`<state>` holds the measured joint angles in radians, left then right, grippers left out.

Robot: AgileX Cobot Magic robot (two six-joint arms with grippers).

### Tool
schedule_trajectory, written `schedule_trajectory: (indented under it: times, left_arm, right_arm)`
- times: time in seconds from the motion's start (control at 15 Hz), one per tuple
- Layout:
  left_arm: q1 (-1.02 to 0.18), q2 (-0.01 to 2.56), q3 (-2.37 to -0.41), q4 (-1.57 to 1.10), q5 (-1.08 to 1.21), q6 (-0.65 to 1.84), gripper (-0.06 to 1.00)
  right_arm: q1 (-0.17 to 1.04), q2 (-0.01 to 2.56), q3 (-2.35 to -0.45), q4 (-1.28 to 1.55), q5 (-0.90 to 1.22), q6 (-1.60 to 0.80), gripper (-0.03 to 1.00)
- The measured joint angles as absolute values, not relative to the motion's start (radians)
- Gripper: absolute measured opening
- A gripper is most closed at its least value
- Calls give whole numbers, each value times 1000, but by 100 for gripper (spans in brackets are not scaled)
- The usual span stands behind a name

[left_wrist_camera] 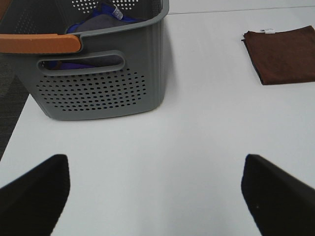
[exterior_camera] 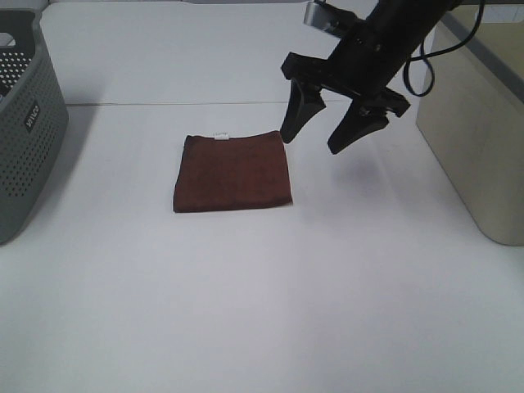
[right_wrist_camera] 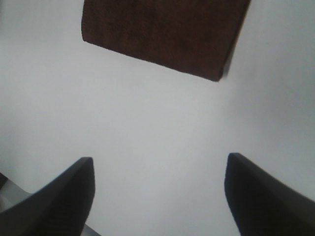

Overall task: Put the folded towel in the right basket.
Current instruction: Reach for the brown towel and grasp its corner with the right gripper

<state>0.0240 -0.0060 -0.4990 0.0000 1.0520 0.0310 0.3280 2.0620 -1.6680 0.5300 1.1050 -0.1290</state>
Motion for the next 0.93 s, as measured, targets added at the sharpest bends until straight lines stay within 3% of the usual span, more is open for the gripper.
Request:
schedule_trajectory:
  times: [0.53, 0.93]
  left_arm:
    - [24, -6, -499, 0, 1052, 31, 88]
    - [24, -6, -499, 0, 1052, 31, 88]
  right_arm:
    - [296, 2415, -2053, 625, 1158, -157, 72]
    - [268, 2524, -2081, 692, 1127, -213, 72]
